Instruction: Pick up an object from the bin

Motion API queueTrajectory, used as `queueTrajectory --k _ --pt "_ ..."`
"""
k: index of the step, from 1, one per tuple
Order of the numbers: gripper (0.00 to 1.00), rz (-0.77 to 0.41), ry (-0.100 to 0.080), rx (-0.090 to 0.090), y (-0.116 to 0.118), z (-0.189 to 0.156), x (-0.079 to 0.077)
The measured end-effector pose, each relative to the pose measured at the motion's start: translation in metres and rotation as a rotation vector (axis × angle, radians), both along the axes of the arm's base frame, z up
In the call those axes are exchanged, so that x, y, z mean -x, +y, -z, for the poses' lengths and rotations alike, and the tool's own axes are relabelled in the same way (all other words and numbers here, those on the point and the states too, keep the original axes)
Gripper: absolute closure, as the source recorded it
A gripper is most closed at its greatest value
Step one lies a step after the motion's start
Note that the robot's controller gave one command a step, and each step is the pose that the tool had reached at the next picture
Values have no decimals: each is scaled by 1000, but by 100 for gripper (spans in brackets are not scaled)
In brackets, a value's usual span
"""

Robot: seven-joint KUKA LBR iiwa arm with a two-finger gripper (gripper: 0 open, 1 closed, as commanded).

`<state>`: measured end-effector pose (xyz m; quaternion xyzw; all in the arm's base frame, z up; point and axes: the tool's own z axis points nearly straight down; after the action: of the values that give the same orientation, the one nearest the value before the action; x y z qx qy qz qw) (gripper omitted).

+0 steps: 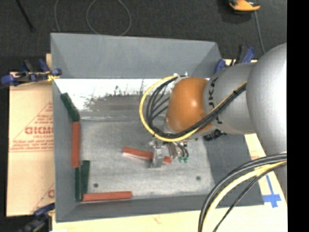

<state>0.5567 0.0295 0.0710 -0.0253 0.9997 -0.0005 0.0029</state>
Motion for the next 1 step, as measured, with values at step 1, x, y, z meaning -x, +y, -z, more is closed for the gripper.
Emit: queueTrajectory --k 1 --pt "100 -32 -4 0 -9 -156 37"
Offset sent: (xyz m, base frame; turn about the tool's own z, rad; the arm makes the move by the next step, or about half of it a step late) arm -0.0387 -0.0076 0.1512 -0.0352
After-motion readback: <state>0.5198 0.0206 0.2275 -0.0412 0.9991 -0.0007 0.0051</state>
